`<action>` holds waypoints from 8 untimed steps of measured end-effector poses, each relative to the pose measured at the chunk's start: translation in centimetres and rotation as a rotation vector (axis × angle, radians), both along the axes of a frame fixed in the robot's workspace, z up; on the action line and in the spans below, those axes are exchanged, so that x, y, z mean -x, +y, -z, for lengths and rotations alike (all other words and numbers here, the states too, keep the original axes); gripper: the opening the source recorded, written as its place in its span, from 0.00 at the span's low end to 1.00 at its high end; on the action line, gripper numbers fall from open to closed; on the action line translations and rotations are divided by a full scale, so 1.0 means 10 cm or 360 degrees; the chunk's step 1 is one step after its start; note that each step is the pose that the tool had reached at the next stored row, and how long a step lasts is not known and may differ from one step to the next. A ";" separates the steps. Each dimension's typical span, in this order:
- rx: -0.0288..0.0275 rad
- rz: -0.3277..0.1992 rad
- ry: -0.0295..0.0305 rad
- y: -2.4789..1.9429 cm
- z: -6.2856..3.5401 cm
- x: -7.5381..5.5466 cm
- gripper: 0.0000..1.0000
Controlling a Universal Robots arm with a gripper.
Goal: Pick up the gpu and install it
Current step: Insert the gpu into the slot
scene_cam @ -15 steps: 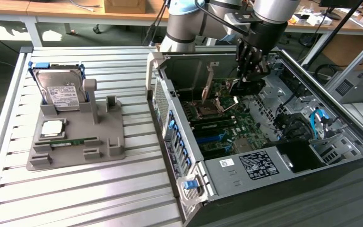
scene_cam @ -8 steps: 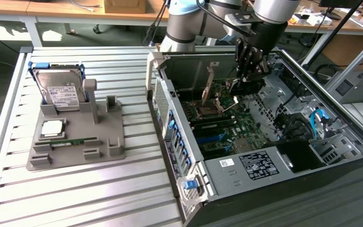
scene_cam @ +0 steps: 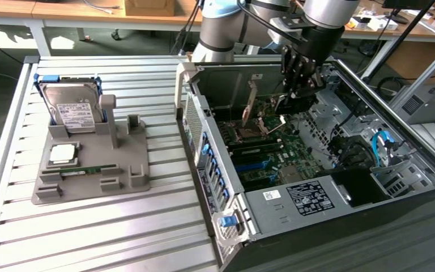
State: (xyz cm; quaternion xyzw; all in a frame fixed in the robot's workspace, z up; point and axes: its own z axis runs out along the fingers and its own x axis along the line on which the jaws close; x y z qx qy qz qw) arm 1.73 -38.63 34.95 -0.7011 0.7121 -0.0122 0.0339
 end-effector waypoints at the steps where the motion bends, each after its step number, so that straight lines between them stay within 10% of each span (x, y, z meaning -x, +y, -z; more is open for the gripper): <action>1: -0.00002 -0.0007 0.00000 0.000 0.000 0.00 0.27; 8: -0.00001 -0.0079 0.00000 0.000 0.001 0.00 0.27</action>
